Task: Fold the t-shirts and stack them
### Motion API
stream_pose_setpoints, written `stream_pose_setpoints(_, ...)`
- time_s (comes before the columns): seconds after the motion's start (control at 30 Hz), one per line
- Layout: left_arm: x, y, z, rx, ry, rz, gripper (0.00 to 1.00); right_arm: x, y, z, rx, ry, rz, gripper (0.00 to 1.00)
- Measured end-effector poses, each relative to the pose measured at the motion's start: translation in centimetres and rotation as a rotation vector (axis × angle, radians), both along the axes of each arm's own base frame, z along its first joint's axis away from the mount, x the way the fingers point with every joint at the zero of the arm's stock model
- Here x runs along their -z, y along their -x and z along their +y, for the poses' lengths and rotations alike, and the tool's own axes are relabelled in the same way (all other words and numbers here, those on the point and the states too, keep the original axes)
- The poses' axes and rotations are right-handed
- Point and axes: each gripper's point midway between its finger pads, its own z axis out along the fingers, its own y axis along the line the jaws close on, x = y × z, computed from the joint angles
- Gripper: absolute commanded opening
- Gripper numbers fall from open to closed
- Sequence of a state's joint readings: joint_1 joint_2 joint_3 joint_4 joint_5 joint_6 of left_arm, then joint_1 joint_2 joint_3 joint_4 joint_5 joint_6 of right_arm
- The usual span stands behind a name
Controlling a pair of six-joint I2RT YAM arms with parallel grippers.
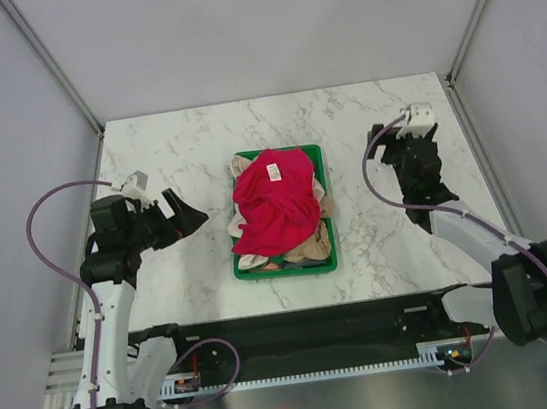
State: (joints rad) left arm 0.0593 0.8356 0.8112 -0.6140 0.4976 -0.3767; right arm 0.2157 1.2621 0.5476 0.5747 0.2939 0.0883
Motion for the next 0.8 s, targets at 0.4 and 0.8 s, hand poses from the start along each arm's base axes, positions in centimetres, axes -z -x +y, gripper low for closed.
stream_pose_setpoints(0.4, 0.2, 0.0, 0.4, -0.022, -0.015, 0.010, 1.00, -13.5, -0.1, 16.6, -0.403, -0.241, 0.031, 0.98)
stream_pose_setpoints(0.8, 0.2, 0.0, 0.6, -0.033, -0.024, 0.004, 1.00, -4.8, 4.6, 35.0, -0.628, 0.143, 0.301, 0.98)
